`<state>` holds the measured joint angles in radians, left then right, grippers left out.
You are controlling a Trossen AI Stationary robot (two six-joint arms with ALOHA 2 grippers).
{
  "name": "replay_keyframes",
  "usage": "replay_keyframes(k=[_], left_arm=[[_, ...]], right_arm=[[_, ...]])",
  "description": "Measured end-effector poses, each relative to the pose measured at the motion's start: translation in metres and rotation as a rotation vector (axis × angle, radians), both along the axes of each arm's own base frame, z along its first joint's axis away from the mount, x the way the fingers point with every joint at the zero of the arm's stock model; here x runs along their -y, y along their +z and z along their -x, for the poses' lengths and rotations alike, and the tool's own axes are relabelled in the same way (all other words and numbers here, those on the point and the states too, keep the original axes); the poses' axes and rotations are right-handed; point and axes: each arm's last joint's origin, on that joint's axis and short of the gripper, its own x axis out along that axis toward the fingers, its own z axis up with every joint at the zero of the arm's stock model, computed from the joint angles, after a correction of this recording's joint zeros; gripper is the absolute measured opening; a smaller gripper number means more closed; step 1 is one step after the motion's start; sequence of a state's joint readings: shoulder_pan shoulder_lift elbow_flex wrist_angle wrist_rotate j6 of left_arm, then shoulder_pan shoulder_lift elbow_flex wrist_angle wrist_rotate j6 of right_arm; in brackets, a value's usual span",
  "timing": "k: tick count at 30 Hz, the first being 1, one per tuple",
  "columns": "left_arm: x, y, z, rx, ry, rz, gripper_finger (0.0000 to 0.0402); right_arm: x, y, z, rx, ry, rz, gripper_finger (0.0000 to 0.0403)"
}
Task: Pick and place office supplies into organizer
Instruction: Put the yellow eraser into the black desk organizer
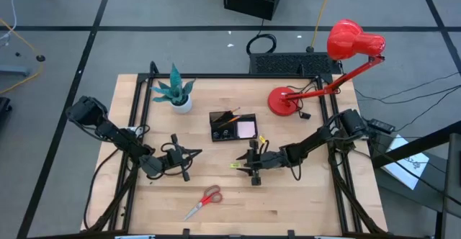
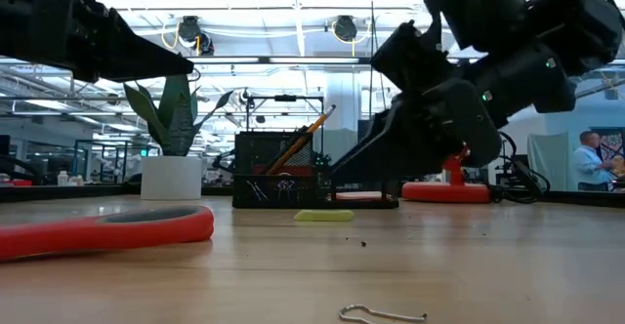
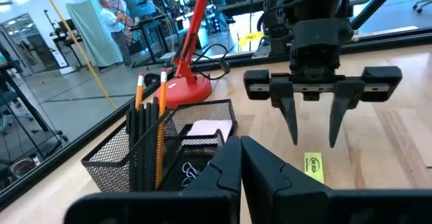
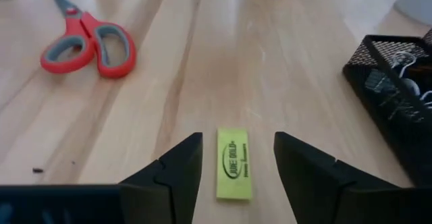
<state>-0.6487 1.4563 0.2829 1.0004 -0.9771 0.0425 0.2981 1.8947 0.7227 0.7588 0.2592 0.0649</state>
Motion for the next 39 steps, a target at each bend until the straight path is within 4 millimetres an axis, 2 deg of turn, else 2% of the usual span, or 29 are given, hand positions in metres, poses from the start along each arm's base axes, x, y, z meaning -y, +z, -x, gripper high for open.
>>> replay_keyframes(k=[7, 20, 26, 31, 36, 39], left_arm=[[0.000, 0.000, 0.000, 0.001, -0.002, 0.003, 0.0031], [0.000, 0.000, 0.000, 0.000, -0.009, 0.004, 0.0003], [0.000, 0.000, 0.000, 0.001, -0.009, 0.009, 0.0024], [0.000, 0.000, 0.000, 0.003, -0.008, 0.015, 0.0036], [0.000, 0.000, 0.000, 0.004, -0.008, 0.017, 0.0033], [0.000, 0.000, 0.000, 0.004, -0.008, 0.017, 0.0028]], right_arm=[[0.002, -0.014, -0.001, -0.033, -0.021, -0.014, 0.0180], [0.008, -0.032, -0.002, -0.072, -0.070, -0.057, 0.0181], [0.008, -0.033, -0.001, -0.079, -0.064, -0.042, 0.0176], [0.007, -0.031, -0.002, -0.063, -0.040, -0.018, 0.0128], [0.006, -0.029, -0.004, -0.035, 0.001, -0.004, 0.0059], [0.006, -0.028, -0.004, -0.019, 0.018, -0.010, 0.0037]])
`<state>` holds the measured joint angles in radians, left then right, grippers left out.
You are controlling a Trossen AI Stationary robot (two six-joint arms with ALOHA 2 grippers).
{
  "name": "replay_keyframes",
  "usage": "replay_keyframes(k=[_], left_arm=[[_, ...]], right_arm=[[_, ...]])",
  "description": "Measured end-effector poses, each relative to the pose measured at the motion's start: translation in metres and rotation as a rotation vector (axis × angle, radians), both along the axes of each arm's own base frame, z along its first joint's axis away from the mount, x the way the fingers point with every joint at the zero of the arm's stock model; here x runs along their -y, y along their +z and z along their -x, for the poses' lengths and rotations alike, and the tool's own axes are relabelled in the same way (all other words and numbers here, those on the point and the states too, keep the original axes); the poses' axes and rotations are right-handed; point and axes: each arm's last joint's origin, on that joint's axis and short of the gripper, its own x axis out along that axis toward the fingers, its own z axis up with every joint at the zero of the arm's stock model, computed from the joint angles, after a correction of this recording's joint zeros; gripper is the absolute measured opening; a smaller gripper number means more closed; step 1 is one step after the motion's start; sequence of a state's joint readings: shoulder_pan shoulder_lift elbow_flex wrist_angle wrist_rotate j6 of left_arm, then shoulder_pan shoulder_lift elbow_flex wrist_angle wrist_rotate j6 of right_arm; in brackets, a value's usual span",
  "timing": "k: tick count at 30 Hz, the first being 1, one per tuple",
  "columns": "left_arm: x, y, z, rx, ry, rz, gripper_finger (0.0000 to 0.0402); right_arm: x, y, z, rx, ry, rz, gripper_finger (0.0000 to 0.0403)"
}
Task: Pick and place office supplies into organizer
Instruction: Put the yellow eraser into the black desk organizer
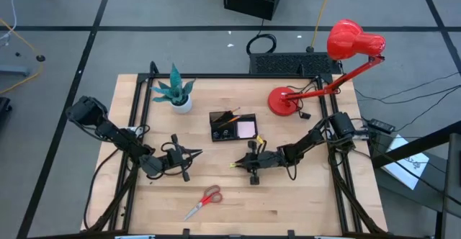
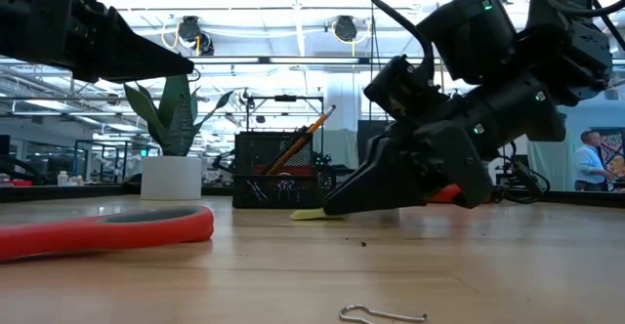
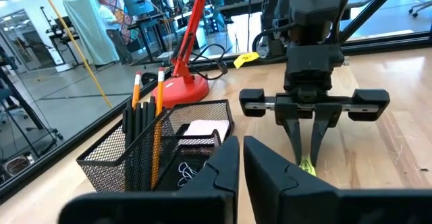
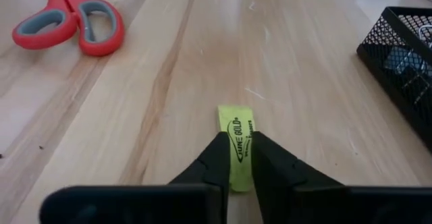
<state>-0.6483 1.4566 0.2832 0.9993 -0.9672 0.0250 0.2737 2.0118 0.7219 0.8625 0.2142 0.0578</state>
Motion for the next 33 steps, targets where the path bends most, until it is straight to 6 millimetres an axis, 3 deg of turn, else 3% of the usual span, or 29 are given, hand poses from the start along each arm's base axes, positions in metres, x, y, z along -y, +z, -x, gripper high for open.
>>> replay_keyframes(k=[9, 14, 20, 25, 33], left_arm=[[0.000, 0.000, 0.000, -0.001, 0.000, 0.000, 0.0008], [0.000, 0.000, 0.000, -0.005, -0.001, -0.002, 0.0004], [0.000, -0.001, 0.000, -0.004, 0.000, 0.000, 0.0027], [0.000, -0.001, 0.000, -0.004, 0.000, 0.000, 0.0036], [0.000, 0.000, 0.000, -0.003, 0.000, 0.001, 0.0037]], right_arm=[[0.001, 0.010, -0.003, 0.031, 0.016, 0.013, 0.0062], [0.002, 0.024, -0.004, 0.060, 0.026, 0.039, 0.0052], [0.006, 0.048, -0.005, 0.128, 0.036, 0.081, 0.0049], [0.027, 0.067, -0.007, 0.171, -0.029, 0.083, 0.0048], [0.065, 0.072, -0.020, 0.054, -0.123, 0.143, 0.0048]])
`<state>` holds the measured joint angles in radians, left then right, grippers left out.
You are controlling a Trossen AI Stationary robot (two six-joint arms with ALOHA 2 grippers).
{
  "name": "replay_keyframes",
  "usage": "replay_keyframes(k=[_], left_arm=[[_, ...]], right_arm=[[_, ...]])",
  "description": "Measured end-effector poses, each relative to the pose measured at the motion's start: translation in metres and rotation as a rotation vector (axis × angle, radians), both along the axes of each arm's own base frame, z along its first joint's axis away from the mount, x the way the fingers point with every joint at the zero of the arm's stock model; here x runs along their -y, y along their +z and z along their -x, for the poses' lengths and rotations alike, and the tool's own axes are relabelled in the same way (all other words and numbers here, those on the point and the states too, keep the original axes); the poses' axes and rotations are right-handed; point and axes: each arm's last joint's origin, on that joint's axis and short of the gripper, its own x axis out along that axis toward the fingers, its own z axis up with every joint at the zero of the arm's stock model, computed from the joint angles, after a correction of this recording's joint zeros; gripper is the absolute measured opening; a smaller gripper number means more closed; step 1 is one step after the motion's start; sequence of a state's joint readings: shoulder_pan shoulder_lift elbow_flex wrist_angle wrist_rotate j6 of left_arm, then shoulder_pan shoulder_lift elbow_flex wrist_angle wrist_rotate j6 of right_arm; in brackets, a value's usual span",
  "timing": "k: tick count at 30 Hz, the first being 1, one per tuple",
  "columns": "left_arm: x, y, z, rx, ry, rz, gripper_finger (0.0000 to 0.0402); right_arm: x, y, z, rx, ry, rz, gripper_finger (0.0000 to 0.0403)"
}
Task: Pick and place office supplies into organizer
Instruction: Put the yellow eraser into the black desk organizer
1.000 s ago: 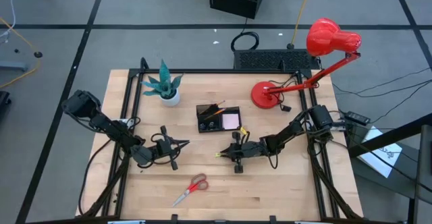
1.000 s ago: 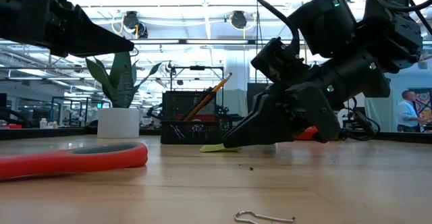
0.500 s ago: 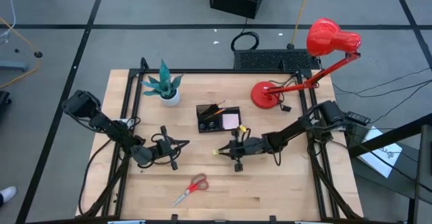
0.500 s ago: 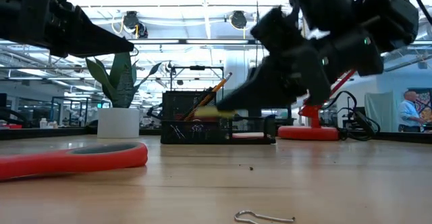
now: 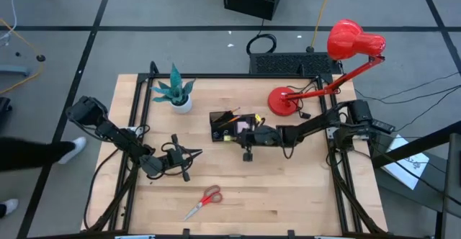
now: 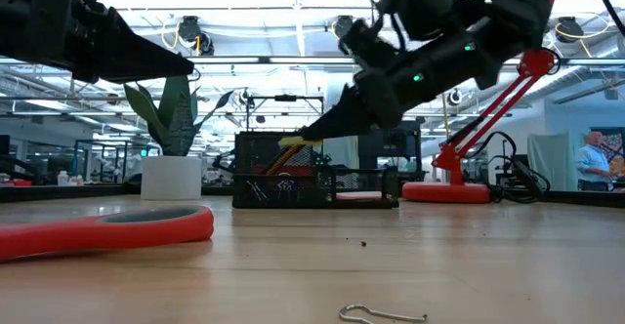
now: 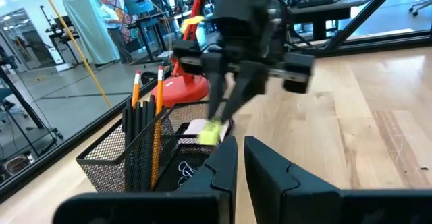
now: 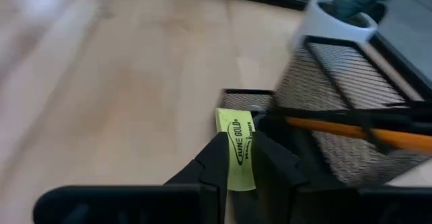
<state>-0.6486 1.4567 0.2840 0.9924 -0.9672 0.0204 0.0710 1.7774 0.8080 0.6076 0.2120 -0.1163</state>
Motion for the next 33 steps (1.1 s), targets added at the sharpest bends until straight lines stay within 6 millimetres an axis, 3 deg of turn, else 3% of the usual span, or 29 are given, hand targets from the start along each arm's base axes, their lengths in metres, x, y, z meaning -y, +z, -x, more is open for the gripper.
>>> replay_keyframes(k=[6, 12, 21, 33], left_arm=[[0.000, 0.000, 0.000, 0.000, 0.000, 0.000, 0.0037], [-0.001, 0.000, -0.001, -0.002, 0.004, -0.005, 0.0037], [-0.006, 0.000, -0.004, -0.003, 0.006, 0.006, 0.0037], [-0.005, -0.001, -0.004, -0.009, -0.017, 0.004, 0.0037]], right_arm=[[0.024, 0.003, -0.003, 0.001, -0.019, -0.022, 0.0047], [0.034, -0.003, -0.014, -0.010, -0.001, -0.038, 0.0047], [0.038, -0.015, -0.034, -0.021, -0.006, -0.019, 0.0047], [0.035, -0.020, -0.035, -0.044, 0.003, 0.004, 0.0047]])
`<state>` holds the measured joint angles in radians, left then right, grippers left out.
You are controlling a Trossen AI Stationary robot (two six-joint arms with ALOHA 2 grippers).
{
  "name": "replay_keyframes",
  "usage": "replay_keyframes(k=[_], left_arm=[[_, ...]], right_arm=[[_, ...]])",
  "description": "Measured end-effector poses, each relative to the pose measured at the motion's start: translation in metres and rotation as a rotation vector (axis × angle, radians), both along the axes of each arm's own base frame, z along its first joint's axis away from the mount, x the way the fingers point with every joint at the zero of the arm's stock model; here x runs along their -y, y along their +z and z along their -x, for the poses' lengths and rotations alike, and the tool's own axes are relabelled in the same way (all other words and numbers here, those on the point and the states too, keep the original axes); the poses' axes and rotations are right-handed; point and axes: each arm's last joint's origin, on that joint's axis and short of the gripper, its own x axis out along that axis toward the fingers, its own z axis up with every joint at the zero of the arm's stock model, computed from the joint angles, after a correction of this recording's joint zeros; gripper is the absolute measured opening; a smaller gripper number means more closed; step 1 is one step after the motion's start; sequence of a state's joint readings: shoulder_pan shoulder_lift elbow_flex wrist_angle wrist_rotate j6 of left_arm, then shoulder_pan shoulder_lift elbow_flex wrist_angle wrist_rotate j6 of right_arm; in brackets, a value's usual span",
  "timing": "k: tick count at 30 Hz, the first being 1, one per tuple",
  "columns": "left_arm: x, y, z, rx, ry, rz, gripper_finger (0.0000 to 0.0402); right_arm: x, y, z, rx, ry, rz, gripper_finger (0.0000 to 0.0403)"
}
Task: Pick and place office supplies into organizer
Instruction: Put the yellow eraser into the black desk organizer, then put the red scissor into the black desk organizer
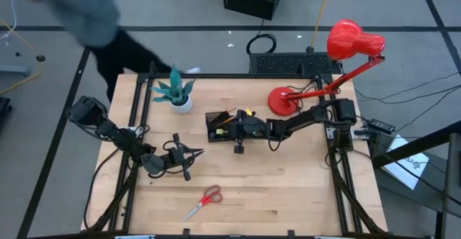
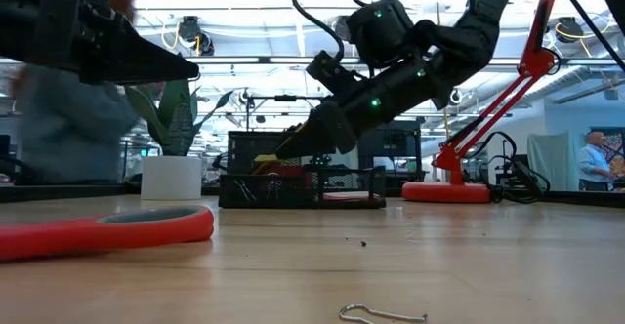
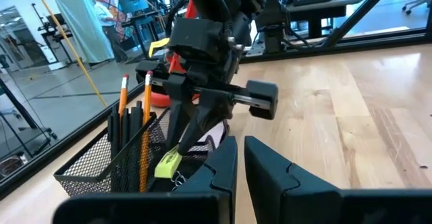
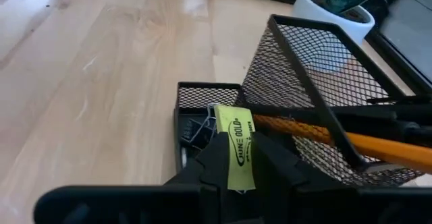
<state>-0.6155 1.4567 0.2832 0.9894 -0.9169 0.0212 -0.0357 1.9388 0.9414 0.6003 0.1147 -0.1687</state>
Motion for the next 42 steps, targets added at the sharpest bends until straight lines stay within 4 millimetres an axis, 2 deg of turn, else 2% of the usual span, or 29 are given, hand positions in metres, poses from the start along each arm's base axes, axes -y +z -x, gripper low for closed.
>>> replay_keyframes(k=[5, 21, 24, 29, 34, 36, 39, 42], left_arm=[[0.000, 0.000, 0.000, 0.000, 0.000, 0.000, 0.0037], [0.000, 0.000, 0.000, 0.001, 0.000, 0.001, 0.0037], [0.000, 0.000, 0.000, 0.001, -0.001, 0.001, 0.0037], [0.000, 0.000, 0.000, 0.002, -0.011, 0.012, 0.0037], [0.002, 0.000, -0.001, 0.031, -0.052, 0.126, 0.0037], [0.003, 0.001, -0.001, 0.025, -0.097, 0.134, 0.0037], [0.012, 0.006, -0.006, 0.009, -0.172, 0.127, 0.0037], [0.031, 0.020, -0.019, -0.056, -0.213, 0.111, 0.0037]], right_arm=[[-0.009, -0.005, 0.001, -0.026, 0.031, -0.009, 0.0047], [-0.010, -0.002, 0.001, -0.008, 0.028, -0.004, 0.0055], [-0.014, 0.012, 0.004, 0.009, -0.013, 0.043, 0.0073], [-0.033, 0.057, 0.014, 0.076, 0.017, 0.100, 0.0094], [-0.063, 0.100, 0.037, 0.120, 0.169, 0.066, 0.0077], [-0.076, 0.105, 0.047, 0.106, 0.241, 0.052, 0.0055], [-0.094, 0.101, 0.062, 0.080, 0.304, 0.052, 0.0013], [-0.109, 0.092, 0.075, 0.081, 0.350, 0.027, 0.0008]])
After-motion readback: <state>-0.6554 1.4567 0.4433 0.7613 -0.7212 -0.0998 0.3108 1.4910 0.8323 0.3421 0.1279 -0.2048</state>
